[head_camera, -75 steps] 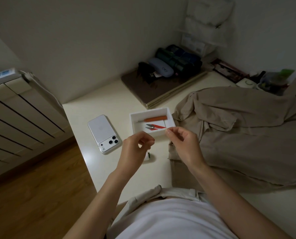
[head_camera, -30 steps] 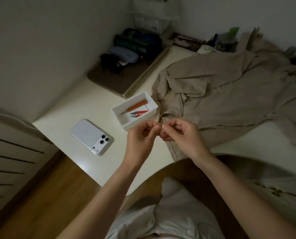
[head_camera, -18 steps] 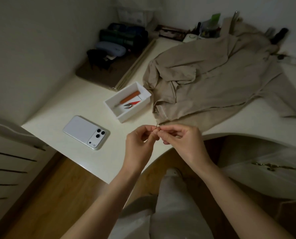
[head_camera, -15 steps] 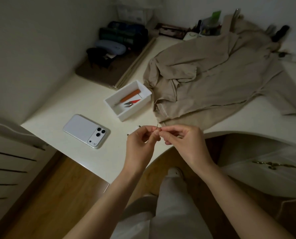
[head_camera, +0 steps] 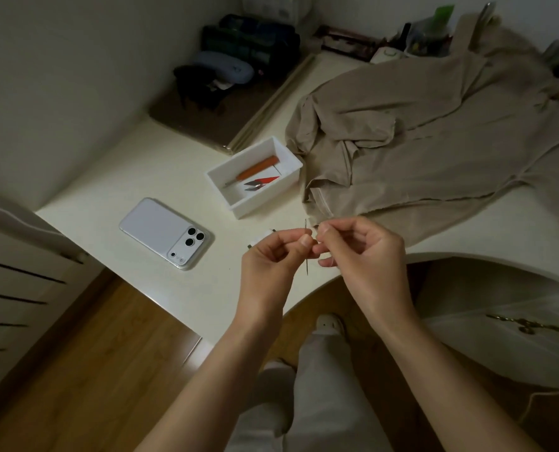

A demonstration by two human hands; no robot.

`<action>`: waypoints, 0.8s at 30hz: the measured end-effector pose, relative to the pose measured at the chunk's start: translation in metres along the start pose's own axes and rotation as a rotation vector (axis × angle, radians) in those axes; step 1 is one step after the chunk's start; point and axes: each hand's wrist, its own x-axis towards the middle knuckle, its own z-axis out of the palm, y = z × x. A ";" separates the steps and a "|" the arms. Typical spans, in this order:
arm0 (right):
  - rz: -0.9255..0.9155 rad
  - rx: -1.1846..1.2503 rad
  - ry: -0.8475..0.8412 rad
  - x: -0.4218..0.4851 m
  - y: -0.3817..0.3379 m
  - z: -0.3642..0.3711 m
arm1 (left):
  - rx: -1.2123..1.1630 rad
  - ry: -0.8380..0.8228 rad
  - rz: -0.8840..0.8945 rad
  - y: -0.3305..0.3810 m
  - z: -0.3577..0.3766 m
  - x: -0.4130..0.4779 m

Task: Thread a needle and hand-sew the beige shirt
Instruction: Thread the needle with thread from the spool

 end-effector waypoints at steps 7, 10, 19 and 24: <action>-0.064 -0.002 0.007 -0.001 -0.003 0.011 | -0.078 0.004 -0.041 -0.001 -0.005 0.001; -0.096 -0.017 0.001 -0.003 -0.003 0.015 | -0.092 0.004 -0.055 -0.002 -0.008 0.002; -0.126 -0.083 -0.011 -0.001 -0.002 0.024 | -0.084 0.014 -0.085 -0.002 -0.016 0.005; -0.133 -0.096 0.006 -0.002 -0.002 0.030 | -0.092 0.026 -0.082 0.000 -0.020 0.004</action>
